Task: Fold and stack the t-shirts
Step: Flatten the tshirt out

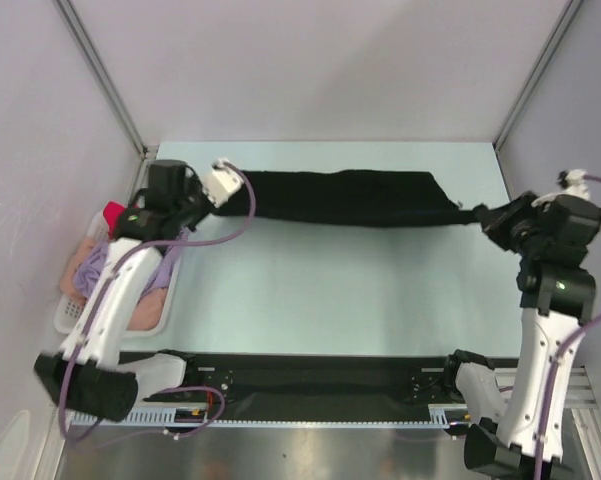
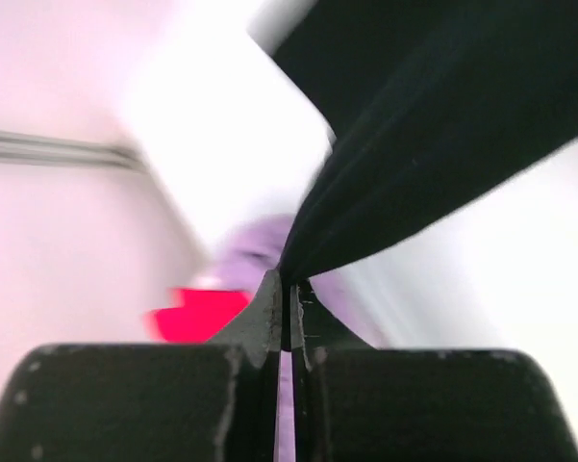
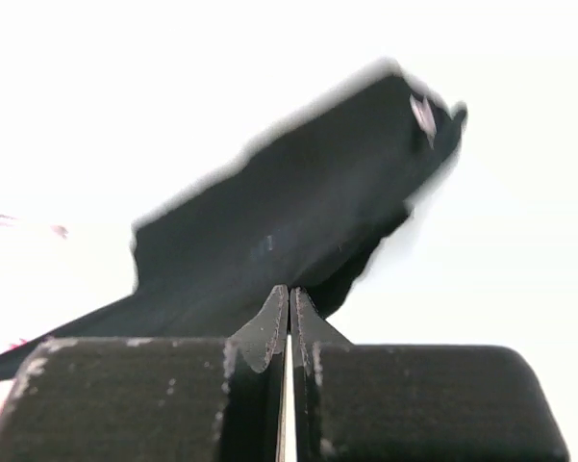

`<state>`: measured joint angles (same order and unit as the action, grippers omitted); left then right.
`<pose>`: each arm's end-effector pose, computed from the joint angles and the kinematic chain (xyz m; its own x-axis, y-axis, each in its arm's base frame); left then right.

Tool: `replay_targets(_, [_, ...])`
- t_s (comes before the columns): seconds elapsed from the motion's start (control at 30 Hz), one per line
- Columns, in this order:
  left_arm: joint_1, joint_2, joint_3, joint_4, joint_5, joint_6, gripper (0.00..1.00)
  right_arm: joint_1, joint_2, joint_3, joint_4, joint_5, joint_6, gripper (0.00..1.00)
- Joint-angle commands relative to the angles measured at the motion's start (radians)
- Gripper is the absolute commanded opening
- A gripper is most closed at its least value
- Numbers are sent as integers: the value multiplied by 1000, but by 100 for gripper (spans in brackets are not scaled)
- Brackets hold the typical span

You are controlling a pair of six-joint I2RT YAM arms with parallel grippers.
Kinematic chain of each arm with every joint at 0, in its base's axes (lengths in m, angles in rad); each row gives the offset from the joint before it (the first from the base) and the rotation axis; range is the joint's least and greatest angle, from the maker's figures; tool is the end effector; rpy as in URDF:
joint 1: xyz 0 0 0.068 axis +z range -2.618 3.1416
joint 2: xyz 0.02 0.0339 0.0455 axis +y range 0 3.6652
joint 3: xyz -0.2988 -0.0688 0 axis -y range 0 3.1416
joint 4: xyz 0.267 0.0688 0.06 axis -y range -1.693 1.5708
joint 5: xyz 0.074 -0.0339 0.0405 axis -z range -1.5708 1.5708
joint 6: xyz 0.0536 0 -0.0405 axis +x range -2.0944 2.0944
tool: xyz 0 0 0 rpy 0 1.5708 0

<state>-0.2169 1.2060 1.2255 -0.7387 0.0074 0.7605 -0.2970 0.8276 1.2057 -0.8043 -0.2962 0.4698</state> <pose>0.2686 -0.0596 0.3738 -0.3140 0.7750 -0.5484 0.6033 0.6089 0.5150 0.1555 -0.0312 0.4360 -0.3408 0.5571 -0.7573 0.2019 0.8301 0.5198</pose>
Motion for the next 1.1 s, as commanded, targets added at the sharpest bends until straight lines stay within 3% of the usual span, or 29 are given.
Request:
replay_targets(0.0, [11, -157, 204, -204, -4, -116, 0, -2, -41, 245, -39, -12, -14, 0])
replay_targets(0.1, [11, -255, 313, -272, -60, -124, 0, 36, -39, 449, -49, -1, -20, 0])
replay_targets(0.2, [11, -310, 402, -306, -109, -121, 0, 90, -31, 633, -87, 107, -45, 0])
replay_targets(0.33, [11, -278, 503, -294, -170, -92, 0, 145, -2, 710, -60, 247, -76, 0])
replay_targets(0.47, [11, -143, 615, -226, -185, -52, 0, 160, 111, 683, 60, 191, -46, 0])
replay_targets(0.6, [19, 112, 741, -119, -178, -10, 0, 159, 339, 730, 217, 128, -11, 0])
replay_targets(0.73, [31, 370, 909, -30, -164, 2, 0, 156, 653, 891, 373, 59, 19, 0])
replay_targets(0.9, [36, 688, 1287, 22, -221, 17, 0, 122, 957, 1216, 480, 26, 148, 0])
replay_targets(0.97, [40, 748, 1321, 135, -253, 42, 0, 93, 1104, 1331, 505, -12, 255, 0])
replay_targets(1.07, [42, 751, 1299, 309, -282, 83, 0, 73, 1203, 1492, 569, -17, 325, 0])
